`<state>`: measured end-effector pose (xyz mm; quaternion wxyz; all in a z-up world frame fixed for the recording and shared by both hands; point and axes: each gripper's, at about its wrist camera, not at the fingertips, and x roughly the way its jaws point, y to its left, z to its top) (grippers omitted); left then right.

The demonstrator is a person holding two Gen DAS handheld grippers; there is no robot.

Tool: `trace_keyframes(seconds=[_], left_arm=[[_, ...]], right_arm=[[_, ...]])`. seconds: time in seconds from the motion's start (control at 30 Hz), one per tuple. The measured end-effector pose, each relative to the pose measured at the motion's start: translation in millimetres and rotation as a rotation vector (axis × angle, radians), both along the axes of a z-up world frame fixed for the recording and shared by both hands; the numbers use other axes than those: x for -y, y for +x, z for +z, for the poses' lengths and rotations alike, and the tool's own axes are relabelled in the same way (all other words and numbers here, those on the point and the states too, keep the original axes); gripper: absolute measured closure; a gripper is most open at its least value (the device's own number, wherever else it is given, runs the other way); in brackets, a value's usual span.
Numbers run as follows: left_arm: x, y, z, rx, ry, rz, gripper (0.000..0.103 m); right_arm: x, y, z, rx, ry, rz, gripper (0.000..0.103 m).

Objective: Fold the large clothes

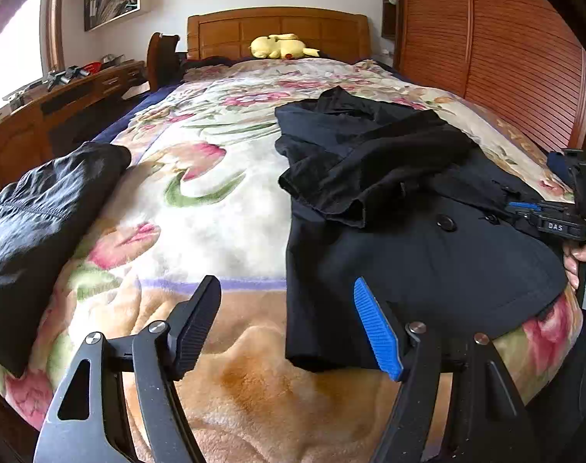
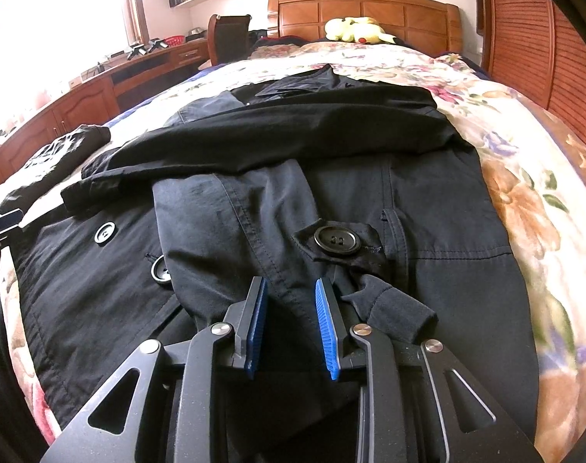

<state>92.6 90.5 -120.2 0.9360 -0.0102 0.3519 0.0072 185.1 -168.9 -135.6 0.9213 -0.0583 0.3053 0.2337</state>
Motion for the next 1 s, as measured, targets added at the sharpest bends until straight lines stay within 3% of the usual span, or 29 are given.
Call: trace_keyframes(seconds=[0.27,0.4,0.6,0.73,1.0], left_arm=[[-7,-4,-4,-0.008,-0.023,0.007,0.03],[-8,-4,-6,-0.005,-0.019,0.004,0.03],[-9,0,-12,-0.021,-0.026,-0.002,0.03],[-7,3,-18,-0.034,-0.025,-0.012,0.03],[-7,1,-22,-0.046,-0.027,-0.013,0.03]], right_arm=[[28,-38,15,0.03,-0.071,-0.034,0.075],[57,-59,19,0.046,-0.117,-0.092,0.069],[97,-73,13,-0.003,-0.161,-0.175,0.06],[111,-68,1,-0.069,-0.11,-0.197,0.055],[116,-65,-8,-0.05,-0.076,-0.204,0.051]])
